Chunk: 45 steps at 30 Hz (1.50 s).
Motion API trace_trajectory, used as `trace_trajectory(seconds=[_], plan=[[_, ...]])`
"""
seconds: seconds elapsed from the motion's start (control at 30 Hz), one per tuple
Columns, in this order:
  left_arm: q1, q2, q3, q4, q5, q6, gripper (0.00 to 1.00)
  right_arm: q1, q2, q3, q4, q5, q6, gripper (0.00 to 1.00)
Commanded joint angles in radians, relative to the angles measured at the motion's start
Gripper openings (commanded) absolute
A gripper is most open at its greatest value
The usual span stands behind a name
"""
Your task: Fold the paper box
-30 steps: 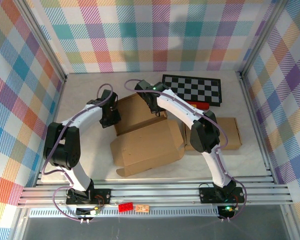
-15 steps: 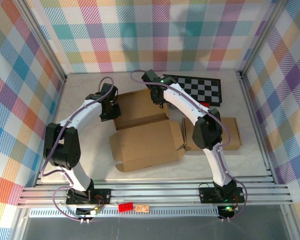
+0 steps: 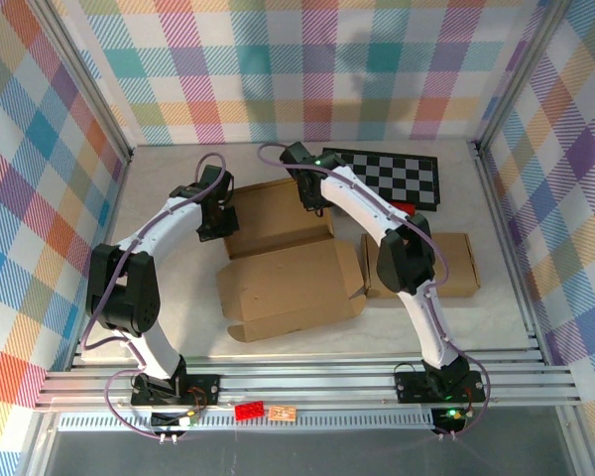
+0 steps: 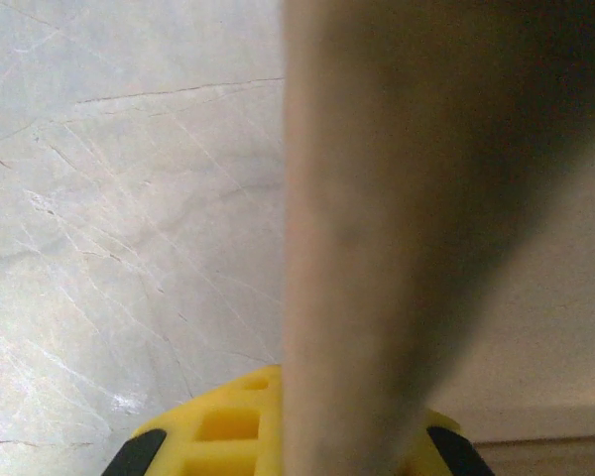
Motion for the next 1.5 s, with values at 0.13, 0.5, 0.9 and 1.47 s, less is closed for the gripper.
trace_trajectory(seconds=[0.13, 0.5, 0.9, 1.47], plan=[[-0.01, 0.011, 0.046, -0.026, 0.007, 0.01, 0.0, 0.008, 0.069, 0.129, -0.14, 0.233, 0.075, 0.0], [-0.012, 0.0, 0.072, -0.018, -0.019, 0.008, 0.0, 0.022, -0.02, 0.059, -0.034, 0.164, 0.103, 0.0], [0.034, -0.069, 0.087, 0.042, 0.026, -0.02, 0.38, 0.03, -0.245, -0.292, 0.429, -0.011, 0.093, 0.0], [0.04, -0.369, 0.065, -0.113, 0.051, -0.297, 0.45, -0.054, -0.014, 0.106, -0.176, -0.331, 0.645, 0.0]])
